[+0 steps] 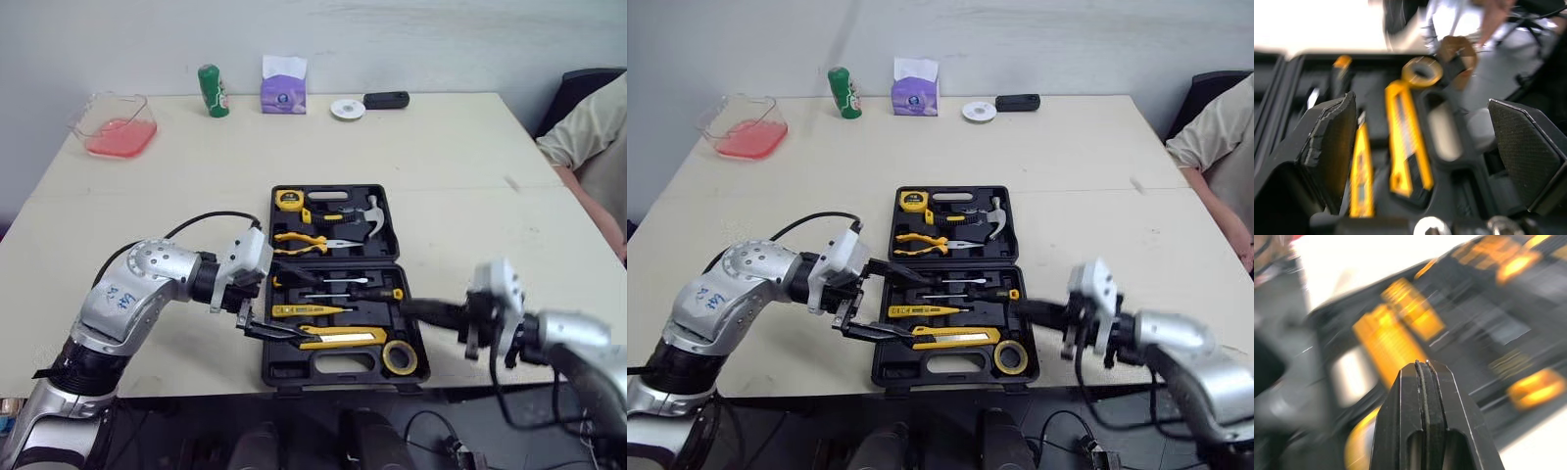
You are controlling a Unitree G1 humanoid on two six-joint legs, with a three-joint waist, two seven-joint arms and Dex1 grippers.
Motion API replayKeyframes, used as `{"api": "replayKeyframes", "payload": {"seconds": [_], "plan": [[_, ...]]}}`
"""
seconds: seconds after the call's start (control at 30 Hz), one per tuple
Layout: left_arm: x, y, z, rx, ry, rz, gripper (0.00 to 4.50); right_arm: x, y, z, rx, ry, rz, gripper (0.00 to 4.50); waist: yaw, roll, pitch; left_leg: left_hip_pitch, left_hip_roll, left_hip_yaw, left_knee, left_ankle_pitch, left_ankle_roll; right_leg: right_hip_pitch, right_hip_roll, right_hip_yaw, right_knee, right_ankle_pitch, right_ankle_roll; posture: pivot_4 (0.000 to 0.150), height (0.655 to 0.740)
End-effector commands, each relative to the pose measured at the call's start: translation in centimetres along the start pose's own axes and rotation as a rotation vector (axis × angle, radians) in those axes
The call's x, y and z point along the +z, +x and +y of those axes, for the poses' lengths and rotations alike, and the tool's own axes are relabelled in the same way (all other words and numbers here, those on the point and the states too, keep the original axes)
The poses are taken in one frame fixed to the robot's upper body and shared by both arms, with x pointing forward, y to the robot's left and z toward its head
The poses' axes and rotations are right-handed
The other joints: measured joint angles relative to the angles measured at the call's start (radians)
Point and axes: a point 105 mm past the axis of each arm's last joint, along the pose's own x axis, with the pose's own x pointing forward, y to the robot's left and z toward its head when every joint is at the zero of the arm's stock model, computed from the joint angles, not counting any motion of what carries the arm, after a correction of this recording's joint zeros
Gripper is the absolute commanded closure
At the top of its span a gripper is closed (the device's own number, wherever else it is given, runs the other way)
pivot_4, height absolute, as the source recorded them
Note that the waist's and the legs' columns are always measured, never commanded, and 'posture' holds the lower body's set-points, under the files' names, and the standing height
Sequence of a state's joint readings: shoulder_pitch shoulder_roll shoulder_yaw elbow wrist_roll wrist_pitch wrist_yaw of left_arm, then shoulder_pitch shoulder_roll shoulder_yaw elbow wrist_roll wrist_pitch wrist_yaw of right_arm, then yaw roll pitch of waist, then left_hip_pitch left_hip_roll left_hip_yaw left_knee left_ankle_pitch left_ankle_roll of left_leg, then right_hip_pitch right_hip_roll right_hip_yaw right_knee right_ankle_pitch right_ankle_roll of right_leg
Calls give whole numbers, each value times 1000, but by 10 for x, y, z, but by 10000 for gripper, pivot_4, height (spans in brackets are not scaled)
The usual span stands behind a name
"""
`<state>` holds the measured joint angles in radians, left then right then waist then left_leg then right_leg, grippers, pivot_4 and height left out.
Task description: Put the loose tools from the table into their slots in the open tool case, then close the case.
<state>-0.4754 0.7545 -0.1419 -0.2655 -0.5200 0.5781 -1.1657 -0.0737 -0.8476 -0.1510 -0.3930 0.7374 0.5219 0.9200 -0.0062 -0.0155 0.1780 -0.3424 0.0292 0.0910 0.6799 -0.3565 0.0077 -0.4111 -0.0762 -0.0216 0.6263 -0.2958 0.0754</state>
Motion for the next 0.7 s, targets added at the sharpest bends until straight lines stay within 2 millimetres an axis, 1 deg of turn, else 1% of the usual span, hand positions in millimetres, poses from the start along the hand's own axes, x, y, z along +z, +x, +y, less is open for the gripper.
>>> {"api": "replayKeyframes", "payload": {"seconds": [0.03, 0.07, 0.13, 0.27, 0.33, 0.37, 0.4, 0.43, 0.57, 0.7], "plan": [[-14, -30, 27, 209, -21, 33, 2551, 12, -2, -31, -146, -31, 39, 44947, 4, 0, 0, -3, 0, 0, 0, 1, -1, -3, 0, 0, 1, 0, 0, 1500, 7400], [-28, -45, 40, 307, -50, 72, 5379, 10, -1, -46, -207, -52, 87, 45000, 3, 0, 0, -5, 0, 0, 0, 2, -1, -4, 1, -1, 1, 0, 0, 1500, 7400], [-48, -65, 56, 430, -81, 126, 11178, 5, 2, -66, -289, -75, 149, 45000, 0, 0, 0, -8, -1, 0, 2, 3, 1, -7, 0, -1, 2, 1, 1, 1500, 7400], [-64, -72, 73, 529, -105, 170, 32525, -7, 9, -81, -347, -103, 220, 45000, 8, 0, 0, -13, -1, 1, 3, 3, 2, -12, 0, -1, 2, 1, 2, 1500, 7400], [-68, -70, 77, 538, -102, 174, 41245, -13, 10, -86, -363, -131, 263, 45000, 10, 0, 0, -21, -2, 2, 4, 4, 4, -19, -1, -1, 3, 2, 2, 1500, 7400], [-70, -66, 79, 532, -103, 174, 44678, -16, 12, -88, -367, -137, 280, 45000, 11, 0, 0, -27, -3, 1, 5, 4, 4, -23, -1, -2, 5, 3, 4, 1500, 7400], [-71, -59, 79, 519, -106, 171, 44678, -19, 15, -89, -364, -151, 292, 45000, 10, 0, 0, -32, -3, 2, 7, 4, 5, -27, -1, -3, 6, 3, 5, 1500, 7400], [-71, -55, 79, 510, -107, 170, 44678, -21, 17, -90, -360, -159, 300, 45000, 9, 0, 0, -33, -4, 3, 8, 4, 6, -29, -2, -3, 6, 4, 6, 1500, 7400], [-70, -42, 81, 492, -100, 159, 44678, -22, 23, -90, -346, -150, 295, 45000, 5, 0, 0, -34, -5, 7, 12, 3, 8, -30, -2, -7, 6, 6, 10, 1500, 7400], [-58, -4, 82, 422, -85, 103, 44678, -15, 42, -80, -277, -146, 265, 45000, 4, 0, 0, -33, -4, 8, 17, 3, 8, -29, -2, -7, 10, 6, 11, 1500, 7400]]}}
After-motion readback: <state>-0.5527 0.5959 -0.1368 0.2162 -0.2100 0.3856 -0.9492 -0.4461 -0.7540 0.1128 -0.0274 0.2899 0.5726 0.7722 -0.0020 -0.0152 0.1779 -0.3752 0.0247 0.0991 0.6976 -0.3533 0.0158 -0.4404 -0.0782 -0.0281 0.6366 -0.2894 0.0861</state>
